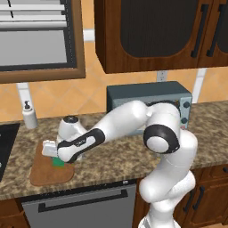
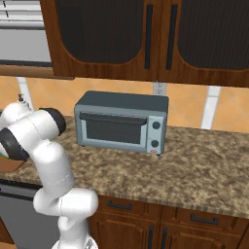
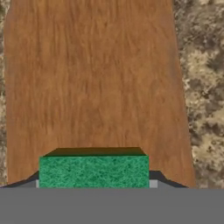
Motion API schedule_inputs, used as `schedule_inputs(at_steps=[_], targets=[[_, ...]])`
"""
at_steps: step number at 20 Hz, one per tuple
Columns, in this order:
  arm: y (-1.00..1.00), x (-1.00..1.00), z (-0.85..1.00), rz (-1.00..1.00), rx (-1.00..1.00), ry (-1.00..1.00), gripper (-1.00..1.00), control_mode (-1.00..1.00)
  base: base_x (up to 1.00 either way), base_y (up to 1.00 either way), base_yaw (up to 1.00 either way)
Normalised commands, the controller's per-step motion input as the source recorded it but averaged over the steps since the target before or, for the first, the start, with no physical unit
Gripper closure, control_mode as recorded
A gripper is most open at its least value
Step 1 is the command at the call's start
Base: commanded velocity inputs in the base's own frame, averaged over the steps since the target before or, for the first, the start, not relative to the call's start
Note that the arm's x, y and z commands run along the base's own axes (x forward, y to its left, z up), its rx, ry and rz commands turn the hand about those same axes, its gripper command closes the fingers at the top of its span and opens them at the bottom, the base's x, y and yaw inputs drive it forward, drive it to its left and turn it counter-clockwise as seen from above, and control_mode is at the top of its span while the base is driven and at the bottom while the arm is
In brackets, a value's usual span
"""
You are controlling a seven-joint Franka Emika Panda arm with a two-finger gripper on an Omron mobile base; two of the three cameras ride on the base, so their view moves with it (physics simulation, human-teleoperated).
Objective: Pick up the sponge from the counter and clean the cutting board by briefly scrubbing or pressing down on the cutting board. Once finished, release the sponge.
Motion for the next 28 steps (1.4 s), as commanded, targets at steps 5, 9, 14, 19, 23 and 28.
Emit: schedule_inputs(at_steps=[5, 9, 14, 19, 23, 28], targets=[[0.59, 0.51, 0.48, 0.0, -0.09, 0.12, 1.0, -1.0, 0.0, 0.0, 0.0], [0.61, 0.26, 0.4, 0.0, -0.17, 0.17, 1.0, -1.0, 0.0, 0.0, 0.0], [0.52, 0.01, -0.14, -0.02, -0.17, 0.03, 1.0, -1.0, 0.0, 0.0, 0.0], [0.36, 0.1, -0.47, 0.0, -0.08, 0.0, 1.0, -1.0, 0.0, 0.0, 0.0], [-0.01, 0.02, -0.61, 0.0, -0.01, 0.0, 1.0, -1.0, 0.0, 0.0, 0.0], [-0.34, 0.0, -0.74, 0.0, 0.0, -0.06, 1.0, -1.0, 0.0, 0.0, 0.0]])
